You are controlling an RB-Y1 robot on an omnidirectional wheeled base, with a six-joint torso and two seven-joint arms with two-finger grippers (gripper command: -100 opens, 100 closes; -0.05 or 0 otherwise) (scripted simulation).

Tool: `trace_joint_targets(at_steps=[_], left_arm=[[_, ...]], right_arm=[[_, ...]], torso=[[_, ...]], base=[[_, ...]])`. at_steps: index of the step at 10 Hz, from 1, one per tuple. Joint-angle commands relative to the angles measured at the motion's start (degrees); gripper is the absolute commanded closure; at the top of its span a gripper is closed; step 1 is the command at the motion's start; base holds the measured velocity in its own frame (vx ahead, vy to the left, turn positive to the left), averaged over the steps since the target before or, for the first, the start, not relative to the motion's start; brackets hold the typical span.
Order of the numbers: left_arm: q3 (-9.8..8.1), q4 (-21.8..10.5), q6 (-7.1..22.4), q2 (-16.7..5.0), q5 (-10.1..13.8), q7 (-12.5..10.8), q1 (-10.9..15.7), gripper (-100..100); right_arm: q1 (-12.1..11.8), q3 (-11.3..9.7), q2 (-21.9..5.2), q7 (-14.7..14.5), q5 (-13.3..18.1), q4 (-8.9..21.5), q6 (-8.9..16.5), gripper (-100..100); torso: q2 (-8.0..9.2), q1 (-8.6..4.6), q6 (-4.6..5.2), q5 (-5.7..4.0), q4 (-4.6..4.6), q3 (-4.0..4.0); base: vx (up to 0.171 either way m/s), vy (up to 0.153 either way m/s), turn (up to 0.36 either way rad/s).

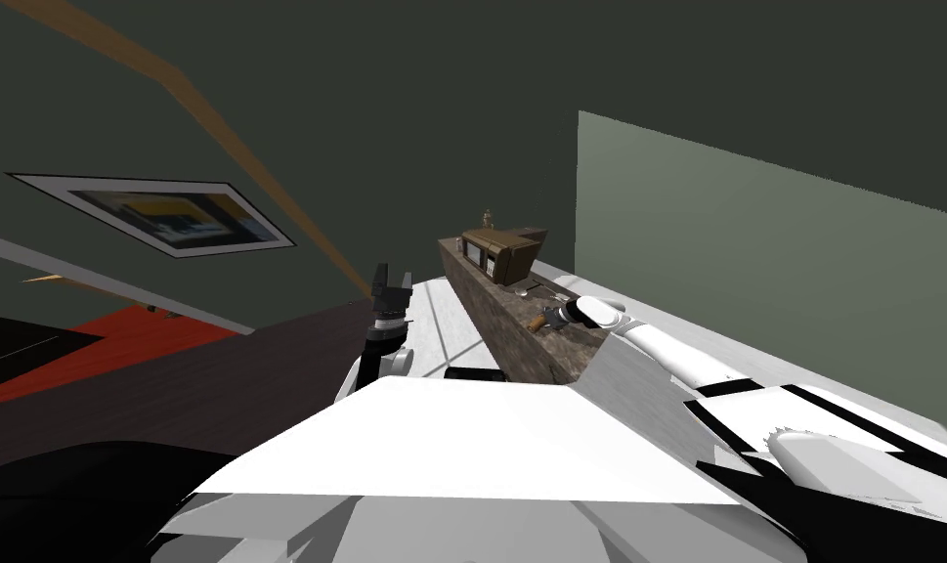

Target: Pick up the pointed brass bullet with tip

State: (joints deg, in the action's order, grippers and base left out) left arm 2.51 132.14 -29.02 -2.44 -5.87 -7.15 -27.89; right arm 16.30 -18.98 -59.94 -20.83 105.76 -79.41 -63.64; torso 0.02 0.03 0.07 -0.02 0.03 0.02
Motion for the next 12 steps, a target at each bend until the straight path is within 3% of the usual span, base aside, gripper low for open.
trace_joint_targets(at_steps=[1, 4, 5, 6, 12], left_arm=[[0.00, 0.0, 0.0, 0.0, 0.0, 0.0, 0.0, 0], [0.00, 0.0, 0.0, 0.0, 0.0, 0.0, 0.0, 0], [0.00, 0.0, 0.0, 0.0, 0.0, 0.0, 0.0, 0], [0.00, 0.0, 0.0, 0.0, 0.0, 0.0, 0.0, 0], [0.00, 0.0, 0.0, 0.0, 0.0, 0.0, 0.0, 0]], right_arm=[[0.0, 0.0, 0.0, 0.0, 0.0, 0.0, 0.0, 100], [0.0, 0.0, 0.0, -0.1, 0.0, 0.0, 0.0, 100], [0.0, 0.0, 0.0, 0.0, 0.0, 0.0, 0.0, 0], [0.0, -0.1, -0.3, 0.6, 0.1, -2.2, -0.8, 100], [-0.1, -0.2, -1.3, 2.1, 0.2, -8.6, -3.2, 100]], torso=[[0.00, 0.00, 0.00, 0.00, 0.00, 0.00], [-0.04, 0.00, 0.05, 0.00, -0.02, -0.03], [-0.04, 0.01, 0.04, 0.02, -0.01, -0.02], [-0.03, 0.02, 0.03, 0.02, -0.01, -0.02], [-0.11, 0.05, 0.07, 0.07, 0.03, -0.03]], base=[[-0.003, -0.001, 0.010], [0.000, 0.000, 0.000], [0.000, 0.000, 0.000], [0.048, 0.004, -0.235], [0.056, 0.004, -0.142]])
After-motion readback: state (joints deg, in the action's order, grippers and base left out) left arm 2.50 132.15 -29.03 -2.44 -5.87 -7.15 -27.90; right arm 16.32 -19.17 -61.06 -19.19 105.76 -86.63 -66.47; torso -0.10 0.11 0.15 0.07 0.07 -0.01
